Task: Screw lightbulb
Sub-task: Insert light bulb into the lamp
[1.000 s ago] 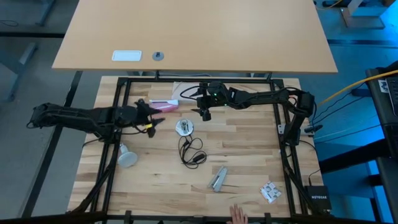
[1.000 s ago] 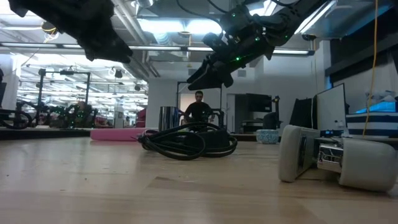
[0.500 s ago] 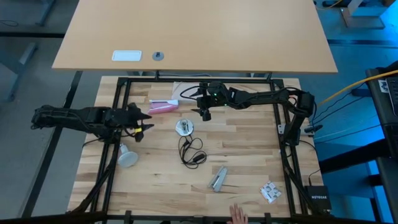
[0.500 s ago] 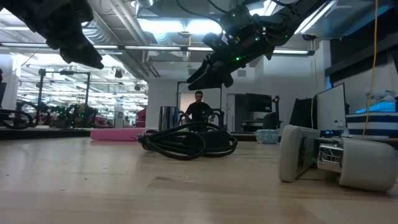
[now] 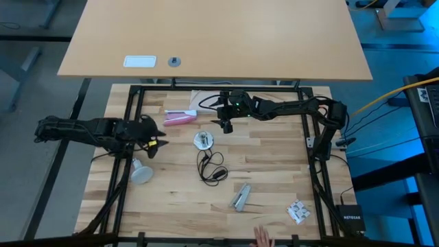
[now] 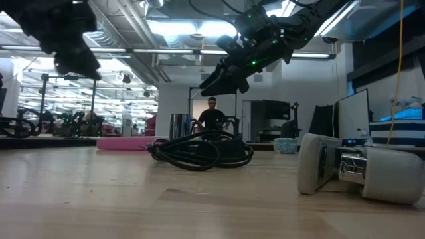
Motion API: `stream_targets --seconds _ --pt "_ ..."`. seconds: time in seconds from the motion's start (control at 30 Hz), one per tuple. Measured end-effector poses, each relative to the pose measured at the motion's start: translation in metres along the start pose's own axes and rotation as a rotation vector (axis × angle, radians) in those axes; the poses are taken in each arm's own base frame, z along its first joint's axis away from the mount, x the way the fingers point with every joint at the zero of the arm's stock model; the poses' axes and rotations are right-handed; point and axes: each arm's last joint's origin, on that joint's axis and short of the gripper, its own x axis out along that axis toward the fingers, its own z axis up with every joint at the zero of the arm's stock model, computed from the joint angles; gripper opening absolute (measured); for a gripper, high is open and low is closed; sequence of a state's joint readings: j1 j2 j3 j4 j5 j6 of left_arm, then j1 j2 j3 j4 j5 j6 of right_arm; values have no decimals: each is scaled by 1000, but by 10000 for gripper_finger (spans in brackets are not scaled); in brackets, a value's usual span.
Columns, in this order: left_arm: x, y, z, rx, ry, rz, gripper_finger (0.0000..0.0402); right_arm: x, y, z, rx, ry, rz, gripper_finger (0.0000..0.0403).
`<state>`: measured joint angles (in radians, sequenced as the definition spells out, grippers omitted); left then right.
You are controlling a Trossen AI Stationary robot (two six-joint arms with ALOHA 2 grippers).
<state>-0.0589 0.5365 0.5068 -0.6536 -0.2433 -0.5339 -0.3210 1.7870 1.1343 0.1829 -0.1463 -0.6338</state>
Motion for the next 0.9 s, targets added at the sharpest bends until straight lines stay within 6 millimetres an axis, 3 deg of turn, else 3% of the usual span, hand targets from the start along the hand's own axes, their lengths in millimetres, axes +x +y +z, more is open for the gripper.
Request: stream_targets --seconds 0.2,0.4,0.9 --pt "-2 0 -13 -196 235 -117 194 0 0 0 0 0 0 317" --pt "-5 2 -26 -268 457 -183 194 0 0 0 6 0 1 317" --pt "-10 5 -36 -302 642 -212 194 0 0 0 25 0 1 317"
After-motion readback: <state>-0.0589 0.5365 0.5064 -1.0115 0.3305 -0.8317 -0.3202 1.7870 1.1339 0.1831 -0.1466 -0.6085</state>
